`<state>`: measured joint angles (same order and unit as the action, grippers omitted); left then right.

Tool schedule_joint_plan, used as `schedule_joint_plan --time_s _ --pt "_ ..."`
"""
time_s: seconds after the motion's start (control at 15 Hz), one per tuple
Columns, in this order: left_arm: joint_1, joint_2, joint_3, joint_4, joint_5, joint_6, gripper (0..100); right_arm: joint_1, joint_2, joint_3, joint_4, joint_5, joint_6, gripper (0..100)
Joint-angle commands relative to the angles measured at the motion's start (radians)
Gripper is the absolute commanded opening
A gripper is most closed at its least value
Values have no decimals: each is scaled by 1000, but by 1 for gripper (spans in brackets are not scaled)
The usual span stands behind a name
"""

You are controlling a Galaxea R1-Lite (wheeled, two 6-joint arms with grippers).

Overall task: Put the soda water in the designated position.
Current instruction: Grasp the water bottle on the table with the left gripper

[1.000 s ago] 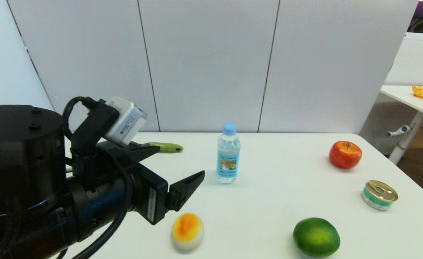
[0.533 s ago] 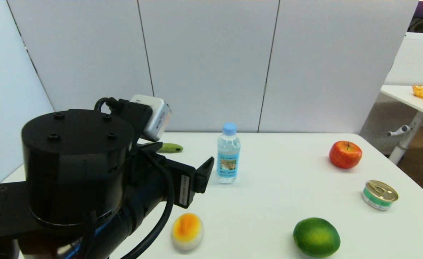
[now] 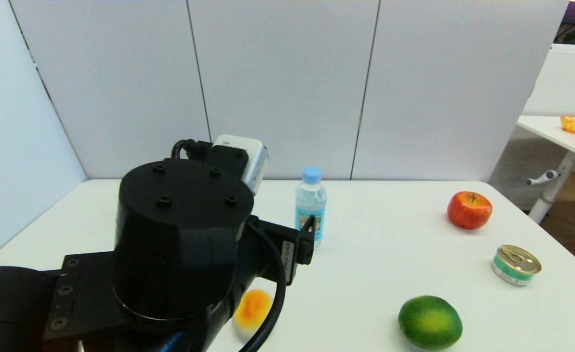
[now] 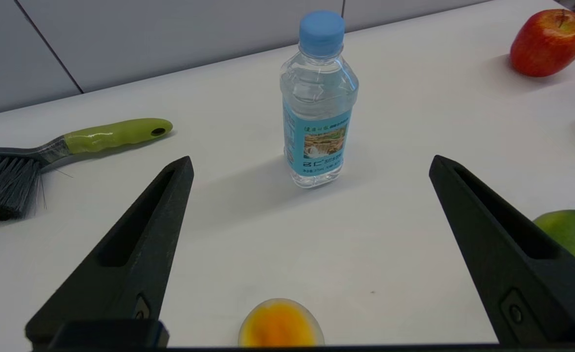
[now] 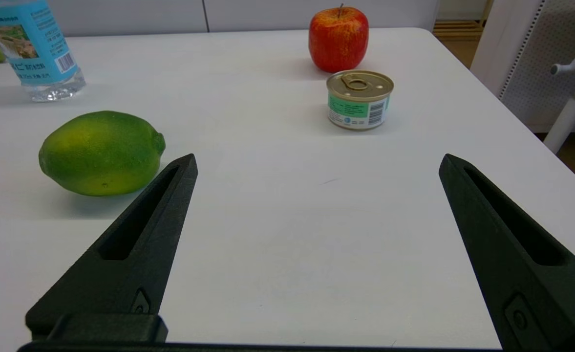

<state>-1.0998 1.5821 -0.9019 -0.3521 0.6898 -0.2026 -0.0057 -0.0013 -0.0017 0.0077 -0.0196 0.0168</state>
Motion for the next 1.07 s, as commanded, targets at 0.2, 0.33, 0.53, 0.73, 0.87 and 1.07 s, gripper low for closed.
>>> schedule_joint_plan --time_s 0.2,0.33,0.53,0.73,0.87,1.07 --pt "0 62 -26 -2 22 -1 100 0 0 0 0 -2 0 100" --pt "-2 88 -37 -5 40 -3 100 0 0 0 0 0 0 100" --pt "-2 125 -71 -2 40 -9 100 0 0 0 0 0 0 100" --pt "-2 177 -109 -1 39 -52 100 0 0 0 0 0 0 100" --pt "-2 216 -144 -5 42 -57 100 0 0 0 0 0 0 100" --pt "-2 277 -219 -2 43 -60 100 0 0 0 0 0 0 100"
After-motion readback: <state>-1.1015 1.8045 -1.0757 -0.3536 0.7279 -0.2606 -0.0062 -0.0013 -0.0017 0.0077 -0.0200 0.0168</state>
